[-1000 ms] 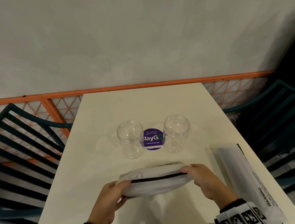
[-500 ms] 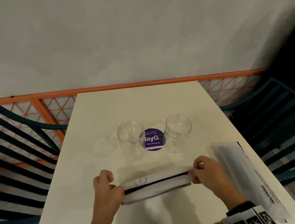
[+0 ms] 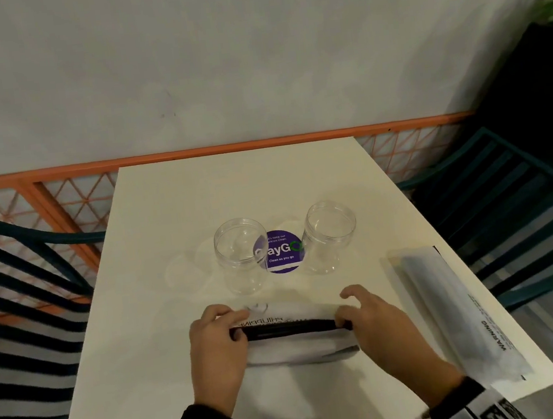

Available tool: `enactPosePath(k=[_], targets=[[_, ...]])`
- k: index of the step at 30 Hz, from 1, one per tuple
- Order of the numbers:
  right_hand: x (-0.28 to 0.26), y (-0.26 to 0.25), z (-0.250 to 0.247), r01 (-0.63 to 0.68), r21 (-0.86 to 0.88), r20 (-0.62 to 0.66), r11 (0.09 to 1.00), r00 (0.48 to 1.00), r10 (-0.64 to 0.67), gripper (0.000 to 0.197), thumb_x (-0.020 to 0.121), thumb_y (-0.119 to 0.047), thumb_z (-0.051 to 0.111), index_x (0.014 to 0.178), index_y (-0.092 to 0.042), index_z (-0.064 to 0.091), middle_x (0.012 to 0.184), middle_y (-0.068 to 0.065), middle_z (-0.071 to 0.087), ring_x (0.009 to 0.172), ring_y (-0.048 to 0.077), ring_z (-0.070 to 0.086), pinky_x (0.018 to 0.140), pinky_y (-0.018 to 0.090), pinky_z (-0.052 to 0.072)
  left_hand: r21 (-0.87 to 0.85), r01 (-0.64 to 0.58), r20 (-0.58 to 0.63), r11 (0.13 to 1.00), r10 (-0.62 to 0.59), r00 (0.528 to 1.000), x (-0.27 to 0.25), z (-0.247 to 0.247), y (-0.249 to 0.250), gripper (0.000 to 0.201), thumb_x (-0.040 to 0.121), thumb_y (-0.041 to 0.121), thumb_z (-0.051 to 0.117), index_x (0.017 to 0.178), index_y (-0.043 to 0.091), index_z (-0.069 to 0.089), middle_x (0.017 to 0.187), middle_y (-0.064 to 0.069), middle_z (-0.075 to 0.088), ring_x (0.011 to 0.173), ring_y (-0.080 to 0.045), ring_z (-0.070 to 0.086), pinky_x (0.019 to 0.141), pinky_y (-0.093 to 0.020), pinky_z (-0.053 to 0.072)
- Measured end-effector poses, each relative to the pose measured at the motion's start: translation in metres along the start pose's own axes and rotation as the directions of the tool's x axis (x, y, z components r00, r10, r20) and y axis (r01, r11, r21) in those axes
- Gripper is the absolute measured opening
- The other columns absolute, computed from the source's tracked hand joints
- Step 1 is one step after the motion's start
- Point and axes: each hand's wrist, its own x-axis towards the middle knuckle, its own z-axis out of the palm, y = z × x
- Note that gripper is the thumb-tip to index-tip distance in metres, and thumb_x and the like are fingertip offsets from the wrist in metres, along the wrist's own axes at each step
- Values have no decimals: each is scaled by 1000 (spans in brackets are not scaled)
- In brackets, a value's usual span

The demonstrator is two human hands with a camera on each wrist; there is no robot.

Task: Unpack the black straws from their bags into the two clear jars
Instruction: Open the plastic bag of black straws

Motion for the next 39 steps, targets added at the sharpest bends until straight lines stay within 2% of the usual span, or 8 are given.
enactPosePath(k=[5,11,17,20,25,29,34,39], targets=[[3,-6,15,-244,163,-116,956,957,264,22,87,-30,59,103,-18,66,104,0,58,90,16,56,75,21,45,82,22,98,996,-30,995,-7,-4,6,55,75,-9,51,111,30,66,107,-1,43,90,-22,40,80,-25,39],[6,2,24,-202,286,-81,937,969,234,32,83,1,56,110,-12,64,104,3,48,90,21,56,83,20,47,-108,80,253,991,-51,966,-5,-27,1,52,83,-6,47,118,30,60,89,4,41,78,-7,48,70,-2,37],[8,18,22,-161,244,-114,956,974,194,25,78,-10,69,102,-18,69,96,4,48,80,21,51,72,21,43,-174,109,242,979,-64,968,-15,-26,18,44,85,-6,44,113,21,65,92,3,45,82,-10,49,68,-3,37],[13,14,11,-9,144,-174,990,984,34,24,63,-18,81,83,-22,70,79,2,56,69,19,52,60,22,42,-172,51,191,984,-17,981,-14,-28,30,42,85,-5,47,112,21,65,94,5,45,84,-7,48,64,-4,38],[36,-27,3,376,322,-51,869,923,-381,27,87,-21,51,109,-15,64,105,6,65,98,15,53,86,23,40,-193,-66,197,979,105,975,-11,-31,60,40,84,-2,51,110,24,66,96,8,44,76,3,52,63,-4,38],[45,-39,-5,401,403,-6,823,900,-436,38,84,-21,58,121,-16,56,120,8,63,107,19,55,89,20,39,-177,-145,183,973,177,967,-13,-32,72,45,84,-1,49,111,32,64,99,13,45,83,1,53,66,-4,40],[47,-37,-10,481,419,43,770,837,-546,20,83,-15,54,100,-7,60,100,15,65,87,23,57,68,24,37,-195,-219,181,956,254,950,-16,-23,80,37,86,9,53,111,35,64,102,17,45,92,1,51,73,-3,38],[55,-15,-13,372,474,-3,798,907,-421,24,79,-25,56,101,-15,58,94,-1,64,86,14,58,74,22,44,-409,-124,90,904,176,980,-12,-46,66,28,82,40,62,110,42,63,116,21,54,113,0,51,88,-8,42]])
